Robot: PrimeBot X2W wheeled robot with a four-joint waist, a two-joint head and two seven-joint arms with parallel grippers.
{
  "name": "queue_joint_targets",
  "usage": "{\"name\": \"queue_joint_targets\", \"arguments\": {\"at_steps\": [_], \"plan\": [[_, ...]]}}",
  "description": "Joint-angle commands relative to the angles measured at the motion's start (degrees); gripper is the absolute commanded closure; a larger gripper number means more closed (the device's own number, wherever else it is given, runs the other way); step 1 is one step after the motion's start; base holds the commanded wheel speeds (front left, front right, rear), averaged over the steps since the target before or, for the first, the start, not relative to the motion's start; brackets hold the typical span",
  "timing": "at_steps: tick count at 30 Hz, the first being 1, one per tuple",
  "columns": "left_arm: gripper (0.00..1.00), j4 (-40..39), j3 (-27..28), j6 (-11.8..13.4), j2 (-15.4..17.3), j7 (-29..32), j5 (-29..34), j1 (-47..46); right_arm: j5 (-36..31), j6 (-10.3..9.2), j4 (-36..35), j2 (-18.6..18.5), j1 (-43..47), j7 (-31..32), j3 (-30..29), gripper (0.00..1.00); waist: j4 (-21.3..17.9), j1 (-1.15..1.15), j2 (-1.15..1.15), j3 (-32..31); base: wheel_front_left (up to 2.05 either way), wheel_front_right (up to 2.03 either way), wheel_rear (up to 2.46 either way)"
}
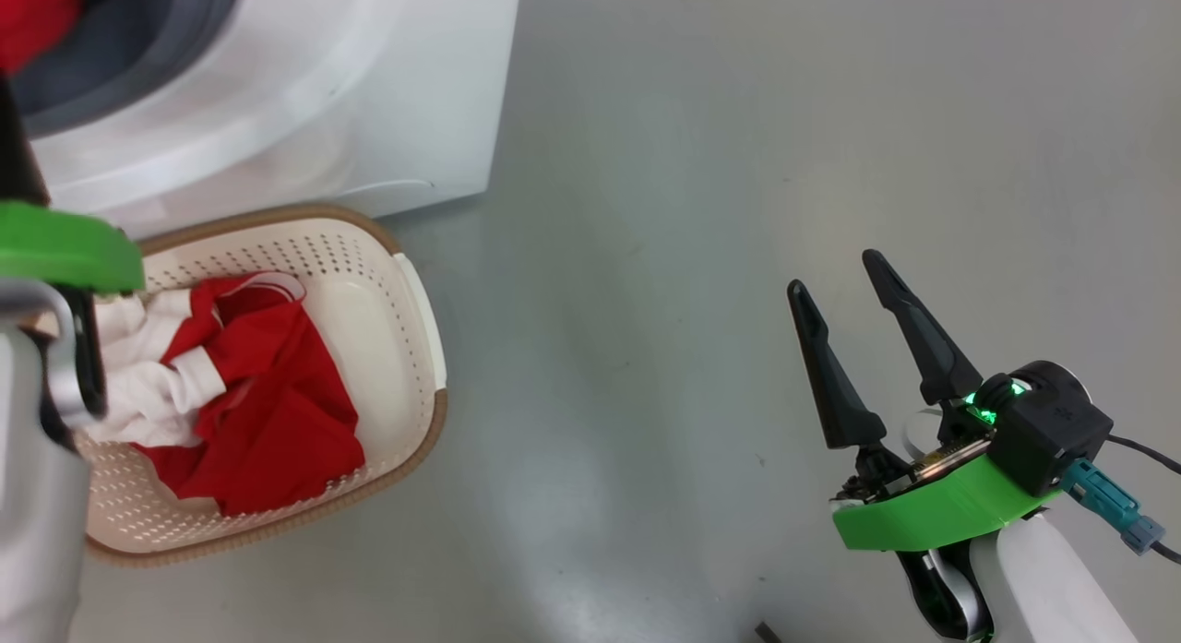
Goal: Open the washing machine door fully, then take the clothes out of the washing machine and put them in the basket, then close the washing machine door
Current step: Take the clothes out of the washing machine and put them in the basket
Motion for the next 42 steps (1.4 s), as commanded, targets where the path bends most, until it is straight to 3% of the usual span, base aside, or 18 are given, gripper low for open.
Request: {"name": "queue_joint_targets", "arguments": {"at_steps": [1, 20, 42], "plan": [[1.0, -2.7, 1.9, 0.7, 1.9, 0.2, -0.6, 1.7, -0.5, 0.28, -1.4, -0.6, 0.4, -0.4, 0.8, 0.0, 0.5, 0.0, 0.0, -0.8, 0.0, 0.0, 0.0], [1.0, -20.1, 1.7, 5.1, -0.8, 2.2, -2.3, 18.1, -1.4, 0.28, -1.8, -0.4, 1.5, -0.4, -0.6, 0.0, 2.5, 0.0, 0.0, -5.0, 0.0, 0.0, 0.0], [1.0, -23.7, -2.1, 6.6, -6.1, 1.1, -4.1, 29.4, -2.4, 0.28, -2.6, 0.1, 3.3, -0.4, -2.9, 0.0, 5.2, 0.0, 0.0, -9.8, 0.0, 0.0, 0.0]]}}
